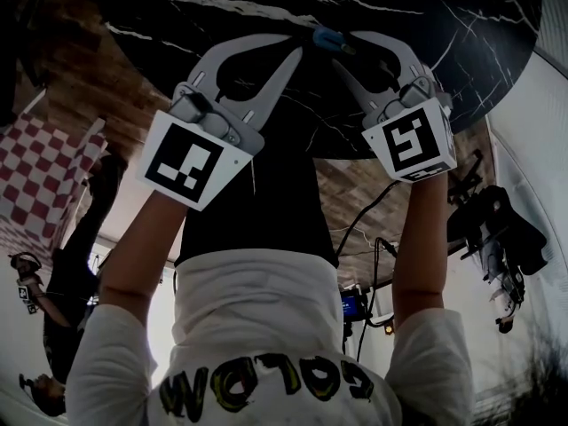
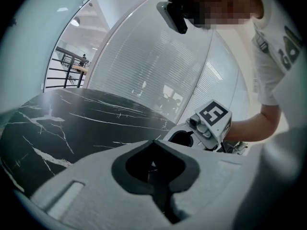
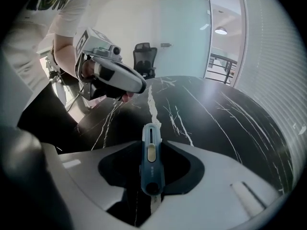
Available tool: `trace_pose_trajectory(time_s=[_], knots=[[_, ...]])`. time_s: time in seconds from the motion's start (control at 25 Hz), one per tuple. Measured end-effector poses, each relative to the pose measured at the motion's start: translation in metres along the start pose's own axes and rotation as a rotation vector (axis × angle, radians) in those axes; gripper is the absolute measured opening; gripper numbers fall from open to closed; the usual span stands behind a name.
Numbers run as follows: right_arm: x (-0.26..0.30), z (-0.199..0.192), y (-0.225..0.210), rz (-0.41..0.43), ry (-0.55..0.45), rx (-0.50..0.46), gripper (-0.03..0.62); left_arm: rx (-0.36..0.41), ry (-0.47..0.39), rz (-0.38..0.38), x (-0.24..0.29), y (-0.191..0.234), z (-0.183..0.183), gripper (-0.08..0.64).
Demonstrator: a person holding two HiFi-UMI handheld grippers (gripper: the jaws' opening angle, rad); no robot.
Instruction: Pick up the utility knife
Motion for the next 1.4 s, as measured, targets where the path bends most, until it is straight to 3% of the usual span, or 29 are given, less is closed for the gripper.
trace_pose_trajectory(time_s=[0.56,0.72,1.08,1.4], knots=[[-0.063,0.044,0.005,-0.047,-0.103,0.058,0.132,0.054,-0.044,0.015,-0.023,-0.020,0.053,0.002],[-0.092,0.067,0.011,-0.089,-0.209,0.129,0.132,0.067,-0.072,0.024,-0.037,-0.031,0.084,0.002],[-0.178,0.130,0.034,-0.174,-0.364,0.096,0.132,0.138,-0.143,-0.006,-0.066,-0.069,0.157,0.002],[-0.260,0.187,0.056,-0.279,-0.620,0.200,0.132,0.207,-0.195,-0.042,-0.099,-0.101,0.218,0.002]])
Point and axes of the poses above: the fingertips, and each gripper's own axes: x forward along the fingers, y to its left, z out of its top, the point moved 4 cm from there along -x, backward along the fingers, and after that the axes turned 8 degrees about x, right-handed, at the moved point
